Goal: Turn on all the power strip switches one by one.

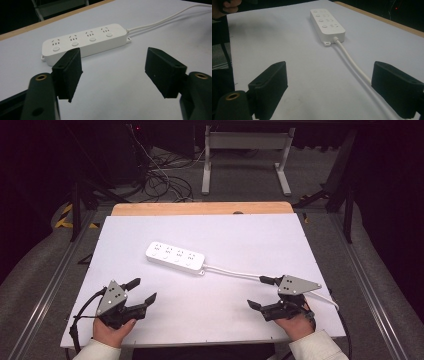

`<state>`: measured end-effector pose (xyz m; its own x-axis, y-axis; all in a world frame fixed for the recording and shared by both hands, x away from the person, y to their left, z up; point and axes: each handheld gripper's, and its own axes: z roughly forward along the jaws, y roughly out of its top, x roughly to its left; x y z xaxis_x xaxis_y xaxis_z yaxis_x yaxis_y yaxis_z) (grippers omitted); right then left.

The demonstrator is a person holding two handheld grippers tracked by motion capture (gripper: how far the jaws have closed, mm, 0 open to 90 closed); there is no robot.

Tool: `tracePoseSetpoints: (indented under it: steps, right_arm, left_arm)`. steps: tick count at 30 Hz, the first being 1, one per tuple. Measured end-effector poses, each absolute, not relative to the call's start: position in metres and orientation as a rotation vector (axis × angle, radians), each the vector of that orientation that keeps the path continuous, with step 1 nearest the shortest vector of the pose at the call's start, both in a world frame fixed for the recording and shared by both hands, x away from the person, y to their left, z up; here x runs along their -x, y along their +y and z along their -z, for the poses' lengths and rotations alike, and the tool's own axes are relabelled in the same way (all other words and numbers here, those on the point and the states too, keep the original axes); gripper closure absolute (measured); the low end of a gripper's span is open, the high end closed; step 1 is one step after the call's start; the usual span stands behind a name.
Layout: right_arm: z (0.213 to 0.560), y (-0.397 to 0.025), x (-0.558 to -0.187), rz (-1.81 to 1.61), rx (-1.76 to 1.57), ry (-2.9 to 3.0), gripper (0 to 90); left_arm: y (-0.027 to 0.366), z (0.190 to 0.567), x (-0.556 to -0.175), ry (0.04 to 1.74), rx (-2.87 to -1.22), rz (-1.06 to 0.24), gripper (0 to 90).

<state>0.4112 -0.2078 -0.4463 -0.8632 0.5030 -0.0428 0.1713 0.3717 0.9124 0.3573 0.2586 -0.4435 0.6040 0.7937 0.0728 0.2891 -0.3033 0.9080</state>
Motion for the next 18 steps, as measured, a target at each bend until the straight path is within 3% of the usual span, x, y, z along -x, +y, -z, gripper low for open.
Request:
tracePoseSetpoints:
  steps: [9,10,18]
  right_arm:
    - [0.4466,-0.2071,-0.4111,-1.485,-0.591,2.328,13.5]
    - [0.4467,-0.2070,-0.4111,-1.483,-0.592,2.329,13.5]
    - [0.4469,-0.2066,-0.4111,-1.479,-0.596,2.330,13.5]
  left_arm:
    - [0.2580,0.4414,-0.3547,0.864,-1.859,-0.675,38.1]
    - [0.2581,0.4417,-0.3542,0.876,-1.857,-0.669,42.0]
    - [0.2590,0.4380,-0.3572,0.879,-1.894,-0.684,43.0]
